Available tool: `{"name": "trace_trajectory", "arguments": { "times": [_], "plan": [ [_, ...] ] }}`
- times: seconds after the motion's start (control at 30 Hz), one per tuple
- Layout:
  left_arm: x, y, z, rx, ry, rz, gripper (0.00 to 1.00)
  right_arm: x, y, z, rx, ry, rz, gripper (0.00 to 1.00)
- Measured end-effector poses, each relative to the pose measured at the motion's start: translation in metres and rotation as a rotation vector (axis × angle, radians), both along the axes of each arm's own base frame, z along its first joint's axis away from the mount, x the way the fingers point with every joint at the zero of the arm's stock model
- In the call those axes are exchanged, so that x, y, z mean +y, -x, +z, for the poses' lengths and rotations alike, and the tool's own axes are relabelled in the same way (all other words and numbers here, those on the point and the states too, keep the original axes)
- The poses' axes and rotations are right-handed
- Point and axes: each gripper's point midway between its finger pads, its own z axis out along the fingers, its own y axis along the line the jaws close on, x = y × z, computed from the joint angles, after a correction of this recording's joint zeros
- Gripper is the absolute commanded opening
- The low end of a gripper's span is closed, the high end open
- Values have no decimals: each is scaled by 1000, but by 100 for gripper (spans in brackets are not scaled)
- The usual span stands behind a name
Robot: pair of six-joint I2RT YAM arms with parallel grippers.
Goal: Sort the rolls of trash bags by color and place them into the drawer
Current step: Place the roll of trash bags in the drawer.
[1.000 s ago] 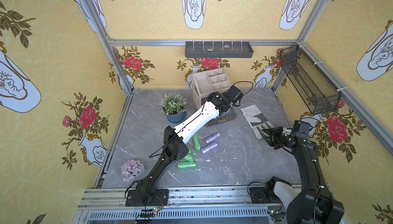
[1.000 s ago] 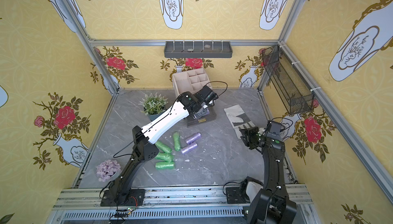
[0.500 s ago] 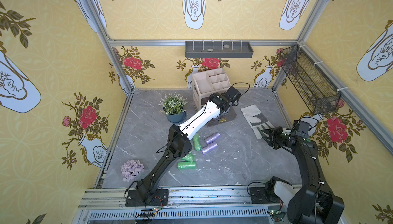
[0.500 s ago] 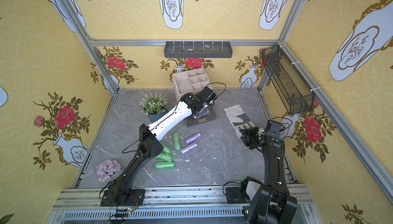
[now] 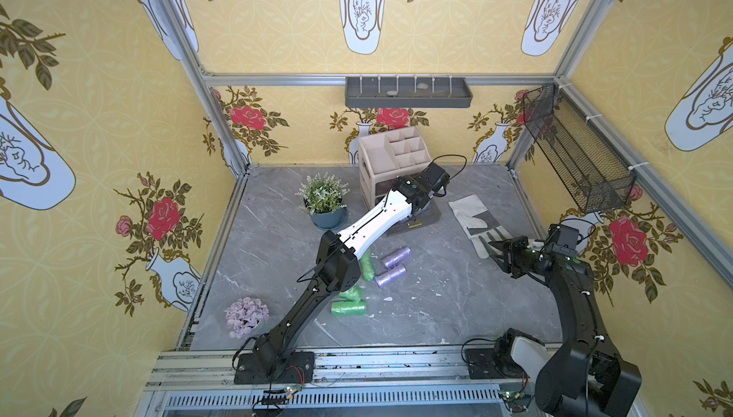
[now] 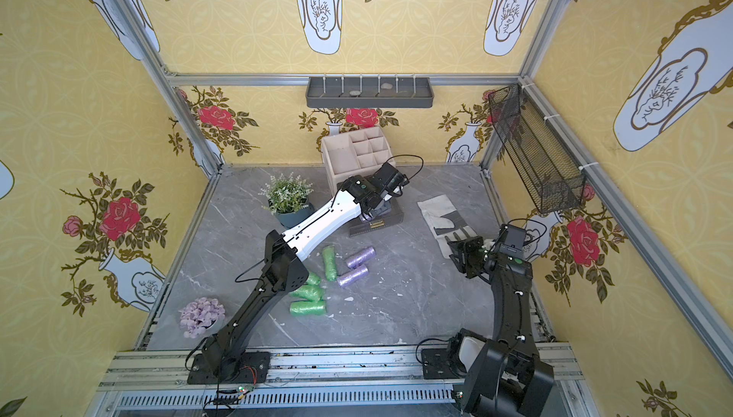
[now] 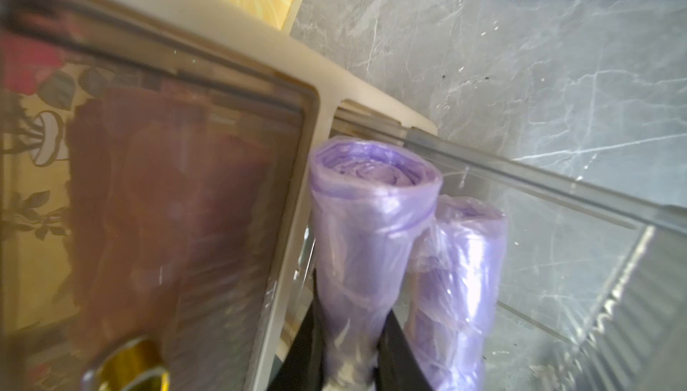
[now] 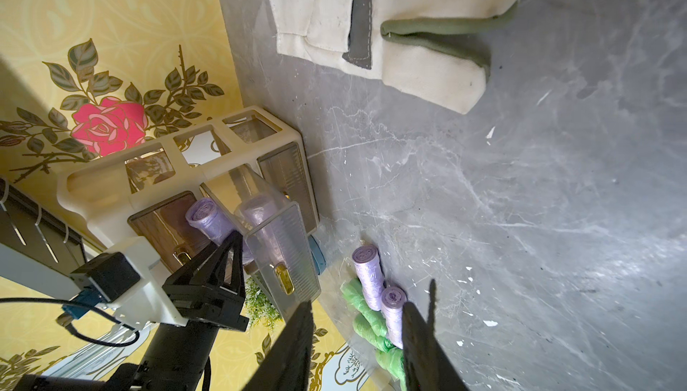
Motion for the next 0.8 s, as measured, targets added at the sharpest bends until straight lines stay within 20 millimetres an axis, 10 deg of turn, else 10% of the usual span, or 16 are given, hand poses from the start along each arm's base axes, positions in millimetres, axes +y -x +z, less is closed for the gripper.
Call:
{"name": "trace_trajectory", "arguments": {
  "times": [0.8],
  "plan": [
    [3,-12,-14,-4,-22,-2,50,-1,-1,-3,11,-19,0,41]
  ]
}}
